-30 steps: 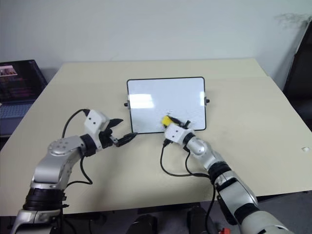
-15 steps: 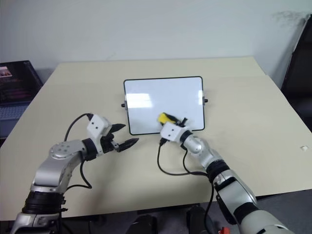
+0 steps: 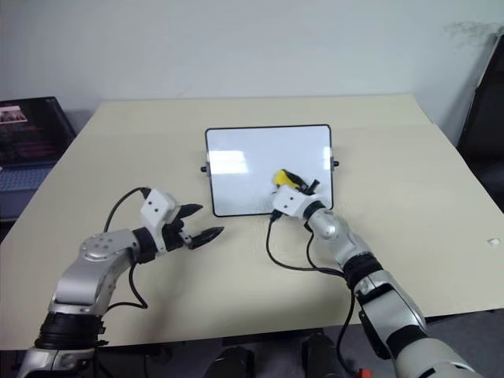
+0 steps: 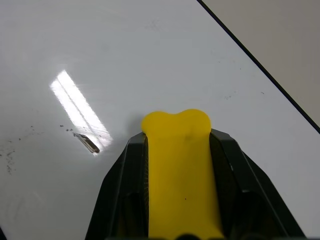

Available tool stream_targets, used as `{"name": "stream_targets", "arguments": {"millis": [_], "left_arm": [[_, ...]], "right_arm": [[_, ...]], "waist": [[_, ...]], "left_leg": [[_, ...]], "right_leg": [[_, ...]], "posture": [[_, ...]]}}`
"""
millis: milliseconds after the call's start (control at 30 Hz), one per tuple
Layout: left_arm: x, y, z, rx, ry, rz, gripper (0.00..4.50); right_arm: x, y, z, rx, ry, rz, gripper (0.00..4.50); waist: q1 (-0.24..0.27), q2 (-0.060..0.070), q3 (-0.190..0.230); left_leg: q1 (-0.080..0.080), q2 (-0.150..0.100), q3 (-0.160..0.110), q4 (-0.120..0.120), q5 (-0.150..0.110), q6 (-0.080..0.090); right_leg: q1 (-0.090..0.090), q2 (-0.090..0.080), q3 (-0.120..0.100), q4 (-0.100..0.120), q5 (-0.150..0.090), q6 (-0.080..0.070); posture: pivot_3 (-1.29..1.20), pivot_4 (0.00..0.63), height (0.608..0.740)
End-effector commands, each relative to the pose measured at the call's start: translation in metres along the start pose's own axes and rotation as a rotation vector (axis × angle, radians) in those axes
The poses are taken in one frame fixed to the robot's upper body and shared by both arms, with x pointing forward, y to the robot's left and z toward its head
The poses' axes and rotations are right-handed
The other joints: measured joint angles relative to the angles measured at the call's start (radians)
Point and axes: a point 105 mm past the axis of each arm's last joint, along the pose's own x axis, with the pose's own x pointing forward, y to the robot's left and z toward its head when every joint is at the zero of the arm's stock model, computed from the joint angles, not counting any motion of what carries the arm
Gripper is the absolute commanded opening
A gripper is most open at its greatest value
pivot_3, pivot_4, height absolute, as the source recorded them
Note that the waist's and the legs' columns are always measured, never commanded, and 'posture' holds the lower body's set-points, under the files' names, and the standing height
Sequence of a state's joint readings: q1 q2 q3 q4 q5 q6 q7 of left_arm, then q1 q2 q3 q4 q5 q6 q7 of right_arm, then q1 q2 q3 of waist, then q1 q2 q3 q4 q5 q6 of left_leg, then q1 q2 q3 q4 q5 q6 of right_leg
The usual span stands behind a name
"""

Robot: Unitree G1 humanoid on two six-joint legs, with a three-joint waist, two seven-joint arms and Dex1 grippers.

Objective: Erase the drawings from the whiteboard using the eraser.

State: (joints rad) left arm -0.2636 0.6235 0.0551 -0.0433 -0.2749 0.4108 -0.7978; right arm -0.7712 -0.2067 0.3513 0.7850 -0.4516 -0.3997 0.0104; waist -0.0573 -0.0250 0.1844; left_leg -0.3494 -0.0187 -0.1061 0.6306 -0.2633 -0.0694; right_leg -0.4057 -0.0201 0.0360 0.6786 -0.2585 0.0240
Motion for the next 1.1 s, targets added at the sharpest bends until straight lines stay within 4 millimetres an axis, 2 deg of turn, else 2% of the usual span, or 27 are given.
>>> {"name": "stream_targets", "arguments": {"millis": [33,167,300,400,533,633,733,867,1000,1100], "left_arm": [[-0.001,-0.003,0.013,0.03,-0.046,-0.012,4.5],[0.0,-0.004,0.014,0.03,-0.048,-0.015,4.5],[0.0,-0.004,0.013,0.03,-0.047,-0.015,4.5],[0.0,-0.004,0.013,0.03,-0.046,-0.016,4.5],[0.0,-0.004,0.013,0.03,-0.046,-0.018,4.5],[0.0,-0.004,0.013,0.03,-0.046,-0.018,4.5],[0.001,-0.004,0.013,0.029,-0.046,-0.02,4.5],[0.003,-0.005,0.013,0.029,-0.048,-0.027,4.5],[0.005,-0.007,0.014,0.028,-0.051,-0.035,4.5],[0.004,-0.007,0.014,0.027,-0.052,-0.036,4.5]], "right_arm": [[-0.003,0.009,-0.002,0.011,0.015,0.031,1.28],[-0.007,0.045,0.011,-0.006,-0.025,0.176,1.28],[-0.012,0.057,0.007,-0.001,0.001,0.229,1.28],[-0.013,0.046,-0.004,0.014,0.06,0.187,1.28],[-0.013,0.015,-0.018,0.028,0.12,0.069,1.28],[-0.016,-0.001,-0.026,0.051,0.15,0.003,1.28],[-0.015,-0.005,-0.022,0.061,0.135,-0.017,1.28],[-0.008,0.014,0.003,0.07,0.066,0.039,1.28],[-0.005,0.047,0.026,0.039,-0.006,0.147,1.28],[-0.005,0.057,0.028,0.038,-0.004,0.18,1.28]], "waist": [[0.0,0.0,0.0],[-0.003,-0.001,0.0],[-0.006,-0.001,0.0],[-0.005,-0.001,-0.001],[-0.002,-0.001,-0.001],[0.005,-0.002,-0.001],[0.006,-0.002,-0.001],[0.001,-0.002,-0.001],[-0.008,-0.002,-0.001],[-0.01,-0.002,-0.001]], "left_leg": [[0.0,0.0,0.0,0.0,0.0,0.0],[0.0,0.0,0.0,0.0,0.0,0.0],[0.001,0.001,0.001,0.0,0.0,0.0],[0.001,0.001,0.001,0.0,0.0,0.0],[0.001,0.0,0.0,0.0,0.0,0.0],[0.001,0.0,0.0,0.0,0.0,0.0],[0.001,-0.001,0.0,0.001,0.0,0.0],[0.001,0.0,0.0,0.001,0.0,0.0],[0.001,0.001,0.001,0.0,0.0,0.0],[0.001,0.002,0.001,0.0,0.0,0.0]], "right_leg": [[0.0,0.0,0.0,0.0,0.0,0.0],[0.0,0.0,0.0,0.0,0.0,0.0],[0.0,0.0,0.001,0.0,0.0,0.001],[0.0,0.0,0.001,0.0,-0.001,0.001],[0.0,0.0,0.001,0.0,-0.001,0.001],[0.001,0.0,0.0,0.0,0.0,0.002],[0.001,0.0,0.0,0.0,0.0,0.003],[0.001,0.0,0.001,0.0,0.0,0.003],[0.001,0.0,0.002,0.0,0.0,0.003],[0.0,0.0,0.002,-0.001,-0.001,0.002]], "posture": [[0.0,0.15,0.74],[0.0,0.15,0.74],[0.0,0.15,0.74],[0.0,0.15,0.74],[0.0,0.15,0.74],[0.0,0.15,0.74],[0.0,0.15,0.74],[0.0,0.15,0.74],[0.0,0.15,0.74],[0.0,0.15,0.74]]}}
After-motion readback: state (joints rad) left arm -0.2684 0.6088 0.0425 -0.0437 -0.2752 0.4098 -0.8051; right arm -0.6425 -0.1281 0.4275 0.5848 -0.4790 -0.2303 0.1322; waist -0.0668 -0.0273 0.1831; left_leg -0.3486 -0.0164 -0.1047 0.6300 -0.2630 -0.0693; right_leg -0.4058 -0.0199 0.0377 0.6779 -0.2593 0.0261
